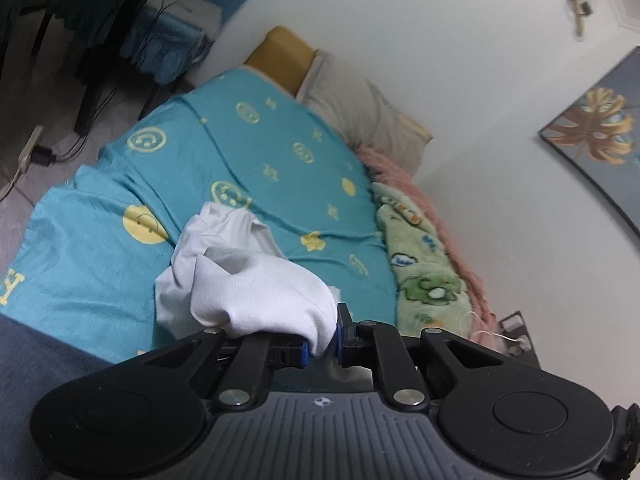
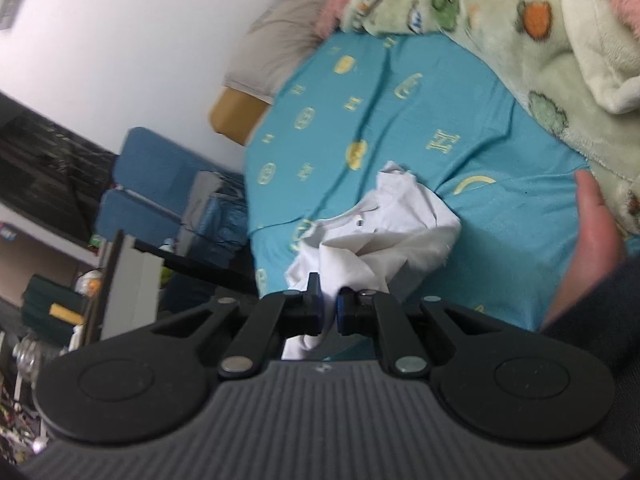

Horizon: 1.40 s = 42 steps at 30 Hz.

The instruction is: Fold clothes

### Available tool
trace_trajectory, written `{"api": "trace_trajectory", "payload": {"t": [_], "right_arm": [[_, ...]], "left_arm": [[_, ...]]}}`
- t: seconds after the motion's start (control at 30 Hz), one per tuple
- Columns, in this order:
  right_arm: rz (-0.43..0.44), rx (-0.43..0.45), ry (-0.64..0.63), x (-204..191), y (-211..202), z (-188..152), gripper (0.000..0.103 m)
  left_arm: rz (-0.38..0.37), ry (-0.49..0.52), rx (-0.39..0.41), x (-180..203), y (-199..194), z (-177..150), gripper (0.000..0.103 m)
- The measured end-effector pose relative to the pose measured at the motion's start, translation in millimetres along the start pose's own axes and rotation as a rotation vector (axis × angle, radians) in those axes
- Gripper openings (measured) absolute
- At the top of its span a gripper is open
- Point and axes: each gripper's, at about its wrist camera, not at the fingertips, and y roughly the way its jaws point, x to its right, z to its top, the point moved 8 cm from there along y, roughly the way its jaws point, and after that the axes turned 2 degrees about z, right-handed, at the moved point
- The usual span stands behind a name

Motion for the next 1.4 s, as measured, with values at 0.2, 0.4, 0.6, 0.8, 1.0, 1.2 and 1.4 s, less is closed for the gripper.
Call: {"api": "trace_trajectory", "payload": {"t": [0.2, 0.4, 0.6, 0.8, 1.0, 1.2, 1.4], "right_arm": [[-0.020, -0.014, -0.040, 4, 82, 35, 0.011], [-0.039, -0.062, -0.012, 32, 159, 52, 0.012], [0.045, -0.078, 0.012, 51, 205, 71, 0.012], [0.093, -0.074, 0.123, 70, 225, 78, 0.014], [0.148, -0.068, 0.105, 57, 219, 76, 0.083], [0.206, -0.058, -0.088, 21, 190, 61, 0.085], [0.057, -0.057, -0.345, 14, 197, 52, 0.051]], "left_arm": [[0.079, 0.061, 0.023, -10, 84, 42, 0.014], [0.159, 0.053, -0.017, -40, 163, 58, 0.014], [0.126, -0.037, 0.031, -61, 209, 77, 0.014], [0.116, 0.043, 0.037, -64, 235, 84, 0.015], [0.080, 0.072, 0.034, -65, 238, 76, 0.036], [0.092, 0.270, 0.064, -30, 215, 69, 0.082], [0.137, 0.458, 0.033, -8, 217, 46, 0.084]]}}
